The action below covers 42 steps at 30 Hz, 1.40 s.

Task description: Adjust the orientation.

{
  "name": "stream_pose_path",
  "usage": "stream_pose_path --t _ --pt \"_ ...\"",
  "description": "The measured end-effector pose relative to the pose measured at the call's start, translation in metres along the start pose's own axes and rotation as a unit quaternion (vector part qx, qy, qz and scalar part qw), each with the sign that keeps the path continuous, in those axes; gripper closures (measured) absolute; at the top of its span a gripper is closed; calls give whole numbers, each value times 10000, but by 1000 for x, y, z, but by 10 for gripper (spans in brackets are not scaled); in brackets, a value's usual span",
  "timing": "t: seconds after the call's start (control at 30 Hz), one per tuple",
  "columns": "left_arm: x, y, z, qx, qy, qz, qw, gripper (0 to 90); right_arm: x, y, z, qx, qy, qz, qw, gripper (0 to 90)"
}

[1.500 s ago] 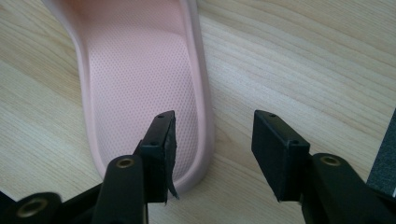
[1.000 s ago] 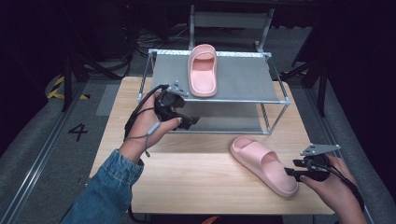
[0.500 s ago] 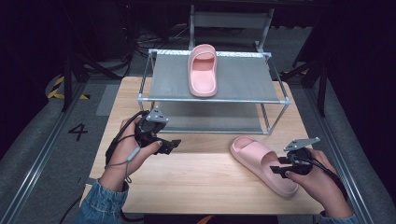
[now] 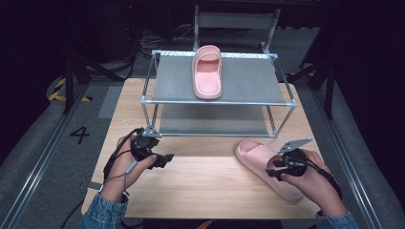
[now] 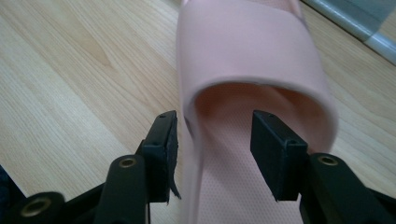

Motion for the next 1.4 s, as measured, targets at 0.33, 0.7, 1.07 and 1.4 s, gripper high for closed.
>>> stream_pose_path --t 0.33,0.7,1.07,1.4 --pt "32 -1 17 -42 301 339 9990 202 -4 -22 8 -156 162 270 9994 607" --pt "58 -2 30 -16 280 697 9972 180 -8 -32 10 -68 233 439 9987 761" --pt "58 4 47 -35 298 703 9971 178 -10 -33 11 -92 87 419 9990 810" --pt "59 7 48 26 266 740 9969 177 -22 -16 16 -156 -31 293 9994 807"
Point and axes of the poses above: each handheld gripper's, and its own axes: y roughly backward along the jaws, x roughly out of its underside, z roughly to its left, the point moved 10 cm from there along -y, roughly forward along the jaws, and after that the axes turned 9 degrees about -z, right-handed, at the moved point
